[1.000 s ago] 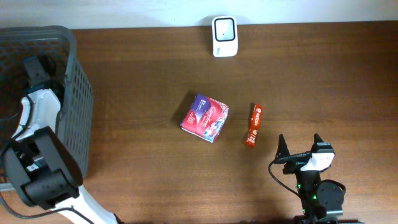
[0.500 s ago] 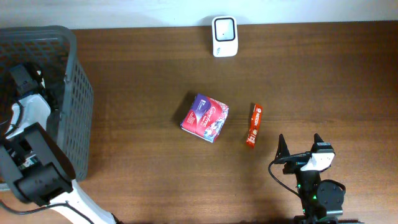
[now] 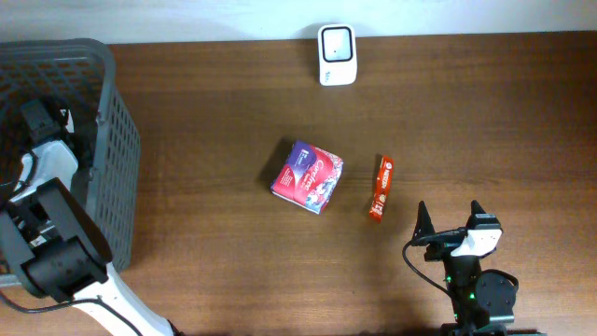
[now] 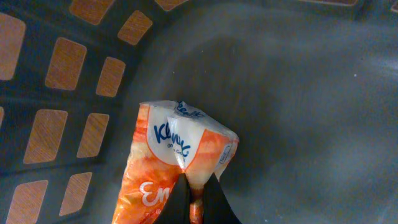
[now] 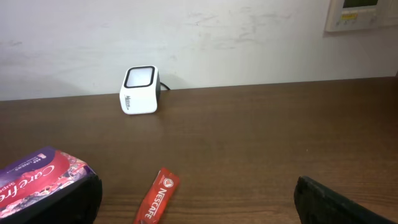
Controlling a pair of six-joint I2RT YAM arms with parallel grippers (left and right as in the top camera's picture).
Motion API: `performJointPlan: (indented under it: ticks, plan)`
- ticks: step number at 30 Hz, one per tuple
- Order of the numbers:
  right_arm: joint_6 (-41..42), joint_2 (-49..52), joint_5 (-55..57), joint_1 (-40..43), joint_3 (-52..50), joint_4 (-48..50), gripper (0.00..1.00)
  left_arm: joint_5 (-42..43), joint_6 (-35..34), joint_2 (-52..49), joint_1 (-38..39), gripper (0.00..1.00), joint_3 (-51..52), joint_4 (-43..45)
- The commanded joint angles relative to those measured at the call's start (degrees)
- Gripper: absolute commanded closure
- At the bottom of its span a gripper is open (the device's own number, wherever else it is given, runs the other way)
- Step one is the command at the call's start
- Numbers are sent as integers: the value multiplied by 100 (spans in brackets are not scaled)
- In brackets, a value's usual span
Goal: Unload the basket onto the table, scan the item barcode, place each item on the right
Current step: 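Reach into the basket and grasp the orange Kleenex pack with left gripper, then place the Kleenex pack beside the Nescafe stick on the table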
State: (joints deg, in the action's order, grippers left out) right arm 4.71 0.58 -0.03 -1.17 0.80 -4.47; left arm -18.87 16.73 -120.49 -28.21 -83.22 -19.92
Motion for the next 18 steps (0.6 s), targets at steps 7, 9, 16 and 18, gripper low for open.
performJointPlan:
  ticks: [7, 9, 16, 18]
  plan:
    - [0, -37, 31, -33, -48, -15, 1, 487, -857, 2699, 195, 100, 74, -688]
    - [0, -37, 28, -33, -48, -17, 2, 1287, -857, 3582, 195, 100, 74, -741]
    - [0, -37, 31, -33, -48, -17, 2, 4186, -2411, 5038, 1209, 100, 76, -654]
    - [0, -37, 31, -33, -48, -17, 1, 4577, -2507, 4913, 2330, 100, 76, -704]
